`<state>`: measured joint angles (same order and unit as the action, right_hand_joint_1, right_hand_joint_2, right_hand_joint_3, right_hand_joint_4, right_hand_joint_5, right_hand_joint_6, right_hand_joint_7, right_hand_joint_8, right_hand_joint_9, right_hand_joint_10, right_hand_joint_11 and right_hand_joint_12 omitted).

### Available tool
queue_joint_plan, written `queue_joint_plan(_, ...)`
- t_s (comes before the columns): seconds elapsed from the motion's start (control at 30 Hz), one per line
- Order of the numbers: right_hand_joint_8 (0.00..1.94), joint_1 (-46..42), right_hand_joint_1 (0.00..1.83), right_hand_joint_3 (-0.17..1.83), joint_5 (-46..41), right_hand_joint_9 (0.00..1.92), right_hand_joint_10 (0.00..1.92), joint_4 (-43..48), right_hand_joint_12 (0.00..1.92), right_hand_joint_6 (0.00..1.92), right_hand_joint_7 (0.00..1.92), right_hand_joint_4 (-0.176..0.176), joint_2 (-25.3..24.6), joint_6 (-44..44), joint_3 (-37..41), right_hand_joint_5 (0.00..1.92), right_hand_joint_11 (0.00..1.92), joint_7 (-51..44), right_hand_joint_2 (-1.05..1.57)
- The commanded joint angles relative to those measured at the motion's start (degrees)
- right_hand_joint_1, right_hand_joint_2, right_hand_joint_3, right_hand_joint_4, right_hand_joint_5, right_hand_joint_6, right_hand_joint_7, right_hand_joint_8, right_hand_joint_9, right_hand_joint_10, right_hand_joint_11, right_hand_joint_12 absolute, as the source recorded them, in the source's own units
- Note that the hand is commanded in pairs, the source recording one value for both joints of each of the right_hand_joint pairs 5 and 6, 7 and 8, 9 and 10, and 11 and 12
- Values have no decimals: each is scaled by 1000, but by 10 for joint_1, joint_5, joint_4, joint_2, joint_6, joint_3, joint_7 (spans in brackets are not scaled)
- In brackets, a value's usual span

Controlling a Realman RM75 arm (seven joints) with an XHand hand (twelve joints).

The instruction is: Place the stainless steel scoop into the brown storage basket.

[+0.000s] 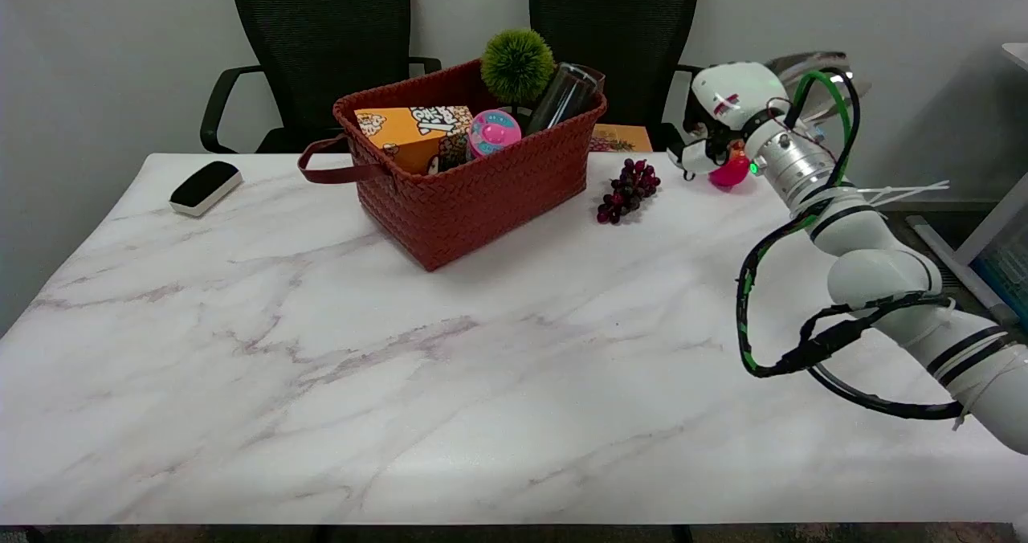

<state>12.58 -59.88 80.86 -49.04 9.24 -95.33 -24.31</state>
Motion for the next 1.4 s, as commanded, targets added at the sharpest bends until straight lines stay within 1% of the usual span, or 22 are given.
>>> queue_joint_plan(0.03, 1920, 50, 1077, 655, 110, 1708, 1708, 111, 1920, 1758, 1920, 0, -6, 94, -85, 1758, 1920, -16, 921)
queue_joint_plan(0.23, 1920, 116, 1058, 657, 121, 1720, 1720, 115, 1920, 1780, 1920, 0, -19, 90, -161, 1780, 1920, 6, 942)
queue_joint_plan(0.4, 1920, 201, 1044, 653, 121, 1737, 1737, 104, 1920, 1795, 1920, 0, -32, 78, -231, 1795, 1920, 67, 961)
queue_joint_plan(0.43, 1920, 206, 1040, 652, 121, 1741, 1741, 101, 1920, 1803, 1920, 0, -35, 78, -239, 1803, 1920, 73, 967)
queue_joint_plan(0.5, 1920, 239, 1034, 651, 121, 1746, 1746, 85, 1920, 1819, 1920, 0, -49, 75, -270, 1819, 1920, 88, 978)
queue_joint_plan(0.6, 1920, 274, 1030, 649, 121, 1751, 1751, 59, 1920, 1827, 1920, 0, -71, 69, -296, 1827, 1920, 96, 983)
queue_joint_plan(0.7, 1920, 309, 1022, 654, 121, 1754, 1754, 20, 1920, 1833, 1920, 0, -102, 56, -311, 1833, 1920, 114, 984)
queue_joint_plan(0.97, 1920, 384, 1007, 661, 121, 1772, 1772, -120, 1920, 1857, 1920, 0, -188, 54, -342, 1857, 1920, 175, 984)
queue_joint_plan(1.1, 1920, 409, 1005, 657, 121, 1787, 1787, -179, 1920, 1877, 1920, 0, -228, 59, -354, 1877, 1920, 178, 990)
queue_joint_plan(1.2, 1920, 422, 998, 662, 122, 1798, 1798, -231, 1920, 1884, 1920, 0, -268, 59, -354, 1884, 1920, 178, 983)
queue_joint_plan(1.4, 1920, 452, 988, 674, 165, 1820, 1820, -331, 1920, 1894, 1920, 0, -349, 62, -355, 1894, 1920, 182, 956)
